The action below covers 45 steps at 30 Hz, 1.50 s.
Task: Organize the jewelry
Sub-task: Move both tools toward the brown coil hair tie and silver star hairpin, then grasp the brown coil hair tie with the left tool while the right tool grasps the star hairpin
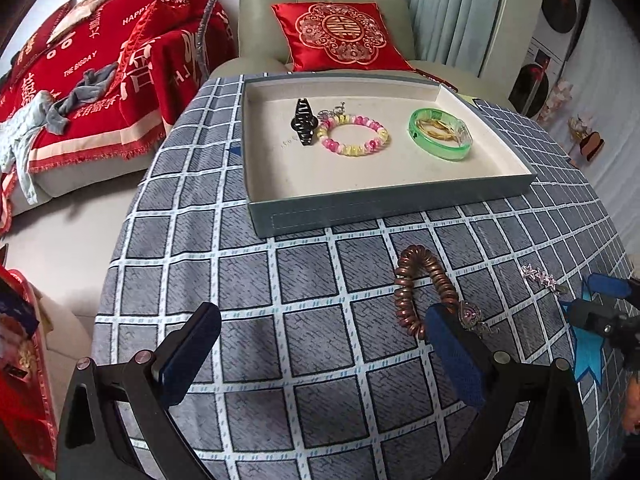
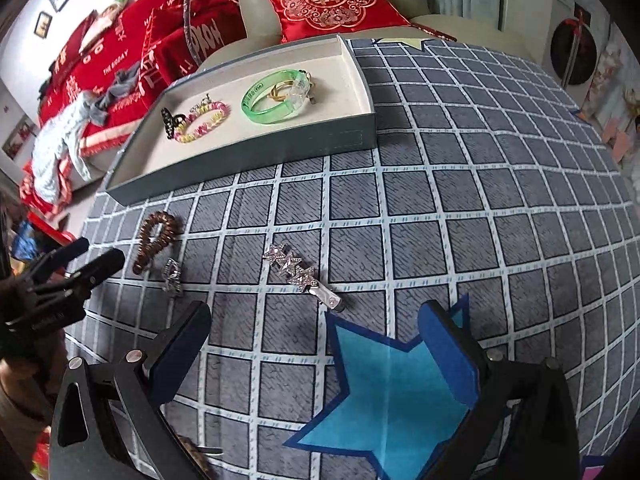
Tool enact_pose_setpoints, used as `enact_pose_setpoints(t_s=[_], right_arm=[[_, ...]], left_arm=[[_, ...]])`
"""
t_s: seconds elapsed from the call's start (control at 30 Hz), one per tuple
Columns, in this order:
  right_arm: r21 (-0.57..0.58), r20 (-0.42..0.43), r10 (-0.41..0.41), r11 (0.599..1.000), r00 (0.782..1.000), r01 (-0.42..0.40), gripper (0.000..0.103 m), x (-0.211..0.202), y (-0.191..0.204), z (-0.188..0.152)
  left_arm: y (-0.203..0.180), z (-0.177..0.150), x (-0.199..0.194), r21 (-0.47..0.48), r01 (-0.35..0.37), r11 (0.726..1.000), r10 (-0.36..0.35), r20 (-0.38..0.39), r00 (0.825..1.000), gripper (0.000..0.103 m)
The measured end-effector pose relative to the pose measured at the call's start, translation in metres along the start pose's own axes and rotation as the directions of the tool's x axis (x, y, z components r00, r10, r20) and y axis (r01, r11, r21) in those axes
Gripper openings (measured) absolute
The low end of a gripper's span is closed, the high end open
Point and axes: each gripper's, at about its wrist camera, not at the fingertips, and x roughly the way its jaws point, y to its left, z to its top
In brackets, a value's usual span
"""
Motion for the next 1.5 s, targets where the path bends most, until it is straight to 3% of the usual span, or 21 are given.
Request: enact_pose_setpoints(t_s=[0.37,0.6,0.63,0.73,0.87,0.9,1.03,1.07,1.2,1.5], right_arm=[[-0.125,-0.003,-0.082,0.989,0.997,0.081,0.100,0.019,0.020,0.003],[-0.189,-0.001,-0.122,0.975,0.993,0.120,0.078,0.027,0.027,0.006],[-0.202,-0.001,-0.116,0.973,0.993,0.113,0.076,0.027,0.029,0.006],[-0.224,-0.008,-0.112,0.969,0.994,0.107,0.074,0.027,0.033,0.006],[-0.226,-0.020,-0.108,0.969,0.994,0.100,0.072,0.027,0.033,0.007],[-0.228,-0.023,-0.104,0.969,0.994,0.096,0.068,0.027,0.034,0.007],[-0.236,-0.025,-0.105,0.967,0.994,0.096,0.035,0.026,0.040,0.010],[-0.238,-0.028,-0.104,0.967,0.994,0.094,0.033,0.026,0.042,0.010],[-0.252,-0.029,-0.104,0.963,0.994,0.094,0.019,0.026,0.047,0.009],[-0.219,-0.016,-0.087,0.972,0.996,0.081,0.019,0.017,0.044,0.005]], left_arm=[[-0.005,0.008,0.020,-0.004,0.021,1.000,-0.021,-0.034,0.999,0.103],[-0.017,0.006,0.023,0.060,-0.005,0.998,0.007,-0.039,0.999,0.103],[-0.020,0.006,0.023,0.071,-0.010,0.997,0.013,-0.035,0.999,0.099],[-0.027,0.005,0.021,0.102,-0.007,0.995,0.010,-0.028,1.000,0.097],[-0.038,0.005,0.017,0.149,0.012,0.989,-0.010,-0.016,1.000,0.078],[-0.040,0.005,0.017,0.155,0.021,0.988,-0.019,-0.017,1.000,0.069],[-0.046,0.005,0.014,0.182,0.050,0.982,-0.047,-0.022,0.999,0.031],[-0.046,0.005,0.013,0.184,0.059,0.981,-0.056,-0.023,0.998,0.026],[-0.045,0.002,0.010,0.173,0.079,0.982,-0.077,-0.020,0.997,0.026],[-0.032,0.002,-0.009,0.132,0.111,0.985,-0.115,0.023,0.993,0.026]])
